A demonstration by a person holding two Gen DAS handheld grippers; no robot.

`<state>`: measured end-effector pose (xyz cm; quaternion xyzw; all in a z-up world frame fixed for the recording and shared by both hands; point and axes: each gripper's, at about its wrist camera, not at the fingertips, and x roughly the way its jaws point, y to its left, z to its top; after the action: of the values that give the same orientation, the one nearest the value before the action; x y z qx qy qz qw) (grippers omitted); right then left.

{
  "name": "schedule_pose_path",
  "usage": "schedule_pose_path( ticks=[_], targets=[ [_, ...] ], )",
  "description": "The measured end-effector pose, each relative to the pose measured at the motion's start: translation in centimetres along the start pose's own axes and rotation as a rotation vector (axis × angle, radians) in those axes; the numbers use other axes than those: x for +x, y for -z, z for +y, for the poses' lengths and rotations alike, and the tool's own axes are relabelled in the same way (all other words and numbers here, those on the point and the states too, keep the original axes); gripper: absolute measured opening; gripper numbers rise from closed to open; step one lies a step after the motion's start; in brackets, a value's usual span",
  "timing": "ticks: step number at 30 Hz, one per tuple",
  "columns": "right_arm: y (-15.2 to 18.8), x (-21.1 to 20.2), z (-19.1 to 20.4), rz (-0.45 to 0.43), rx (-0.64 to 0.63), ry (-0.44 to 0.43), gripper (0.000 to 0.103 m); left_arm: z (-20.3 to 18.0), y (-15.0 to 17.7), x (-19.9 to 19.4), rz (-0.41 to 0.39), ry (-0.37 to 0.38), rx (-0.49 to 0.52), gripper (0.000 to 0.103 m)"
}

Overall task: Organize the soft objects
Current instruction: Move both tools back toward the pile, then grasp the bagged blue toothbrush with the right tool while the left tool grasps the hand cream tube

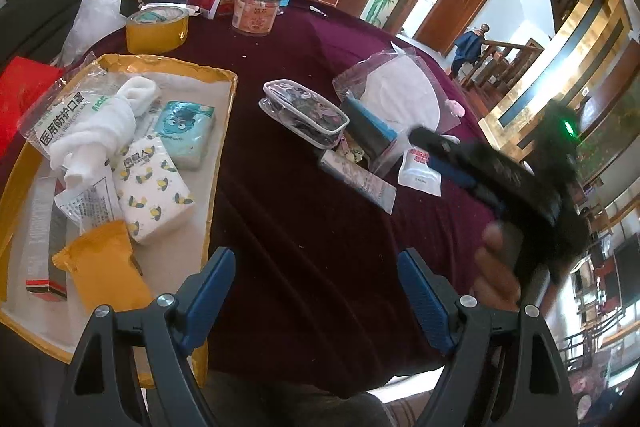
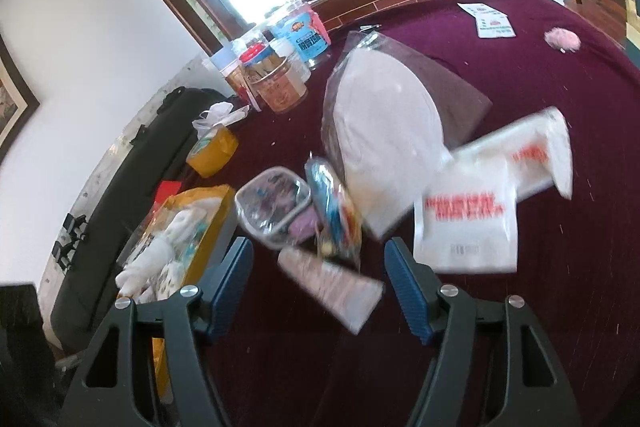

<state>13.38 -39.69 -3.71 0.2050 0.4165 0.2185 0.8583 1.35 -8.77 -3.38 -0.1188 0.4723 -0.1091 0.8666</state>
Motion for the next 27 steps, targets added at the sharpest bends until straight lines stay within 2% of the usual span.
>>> schedule_pose_path(
  ticks=[6, 8, 11, 16, 22, 25, 27],
  targets=[
    [-3.1, 3.8, -0.4, 0.053, 0.002, -0.005, 0.051, 0.0, 0.0, 0.2, 0.004, 0.002, 0.005, 0.086],
    [-3.5, 5.0, -0.3, 0.059, -0.003, 0.011, 0.035, -0.1, 0.0, 0.1, 0.007, 0.001, 0.010, 0.086],
    [-3.5, 6.6, -0.2, 0.071, -0.024, 0.050, 0.026, -0.3, 0.0, 0.2, 0.004, -0.004, 0.015, 0.086],
    [-3.1, 5.7, -0.7, 0.054, -0.018, 0.046, 0.021, -0.9, -0.5, 1.1, 0.023, 0.000, 0.023, 0.086],
    [-2.3, 1.2, -1.9, -0.081, -0.016, 0.049, 0.018, -2.6, -1.8, 2.8, 0.058, 0.019, 0.039, 0.086],
    [-1.9, -0.2, -3.6, -0.156, 0.034, 0.020, 0.018, -2.8, -3.6, 5.5, 0.130, 0.029, 0.003, 0.086],
    [-1.9, -0.2, -4.6, -0.167, 0.083, 0.006, 0.018, -2.7, -4.7, 7.2, 0.167, 0.053, -0.034, 0.086]
  ],
)
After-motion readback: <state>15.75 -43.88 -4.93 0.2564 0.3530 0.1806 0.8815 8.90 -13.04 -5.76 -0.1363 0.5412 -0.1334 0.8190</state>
